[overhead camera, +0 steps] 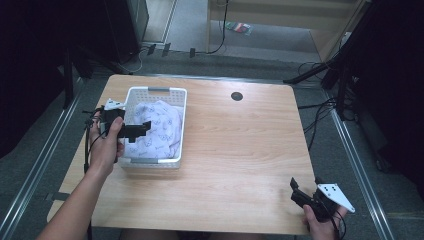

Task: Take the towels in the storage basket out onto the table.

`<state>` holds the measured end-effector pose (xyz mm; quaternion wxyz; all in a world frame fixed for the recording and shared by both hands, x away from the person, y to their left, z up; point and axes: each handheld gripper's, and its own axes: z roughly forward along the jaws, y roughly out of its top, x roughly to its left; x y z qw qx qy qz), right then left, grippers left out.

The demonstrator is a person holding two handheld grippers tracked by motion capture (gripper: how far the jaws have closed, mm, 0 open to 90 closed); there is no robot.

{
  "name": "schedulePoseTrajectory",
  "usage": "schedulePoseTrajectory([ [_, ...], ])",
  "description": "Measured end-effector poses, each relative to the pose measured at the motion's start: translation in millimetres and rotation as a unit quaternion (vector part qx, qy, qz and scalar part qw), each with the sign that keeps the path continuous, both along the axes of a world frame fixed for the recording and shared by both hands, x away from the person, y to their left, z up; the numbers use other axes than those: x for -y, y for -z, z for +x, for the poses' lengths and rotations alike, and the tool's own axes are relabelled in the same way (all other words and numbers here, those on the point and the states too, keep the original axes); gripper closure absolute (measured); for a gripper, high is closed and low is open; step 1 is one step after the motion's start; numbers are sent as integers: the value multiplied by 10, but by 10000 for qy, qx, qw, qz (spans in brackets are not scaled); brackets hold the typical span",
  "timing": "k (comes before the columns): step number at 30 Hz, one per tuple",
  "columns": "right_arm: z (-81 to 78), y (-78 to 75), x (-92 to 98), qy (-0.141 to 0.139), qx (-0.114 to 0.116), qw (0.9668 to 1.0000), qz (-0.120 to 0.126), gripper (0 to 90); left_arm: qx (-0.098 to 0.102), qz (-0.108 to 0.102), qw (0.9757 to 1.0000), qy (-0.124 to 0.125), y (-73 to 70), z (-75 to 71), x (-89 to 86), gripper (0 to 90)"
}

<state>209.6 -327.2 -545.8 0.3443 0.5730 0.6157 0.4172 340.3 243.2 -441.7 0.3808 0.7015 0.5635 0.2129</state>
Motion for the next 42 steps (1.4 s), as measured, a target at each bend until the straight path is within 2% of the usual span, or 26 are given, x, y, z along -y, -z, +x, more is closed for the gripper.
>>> schedulePoseTrajectory([
  [10,3,1,4,11,-2,10000,22,141,-276,-37,9996,64,137,213,150,0],
  [14,5,0,8,20,-10,10000,36,141,-421,140,9990,16,236,316,216,0],
  [18,3,0,8,37,-17,10000,44,141,-572,206,9981,-73,298,421,238,0],
  [20,4,0,8,36,-20,10000,56,141,-727,109,9972,-135,335,502,229,0],
  [28,4,0,9,29,-32,10000,69,142,-933,21,9952,-283,425,693,224,0],
  [32,5,0,11,29,-32,10000,65,142,-1039,345,9934,-343,527,748,296,72],
  [34,5,0,13,50,-37,9999,79,142,-1128,474,9921,-267,576,766,333,73],
  [36,6,0,15,46,-37,9999,86,142,-1254,524,9906,-132,612,782,347,73],
  [37,7,0,13,55,-42,9999,87,143,-1267,498,9906,-103,644,794,360,74],
  [40,9,0,12,63,-49,9999,82,143,-1341,557,9894,-72,724,815,399,134],
  [42,11,1,16,66,-58,9999,95,144,-1362,674,9884,-59,746,812,418,132],
])
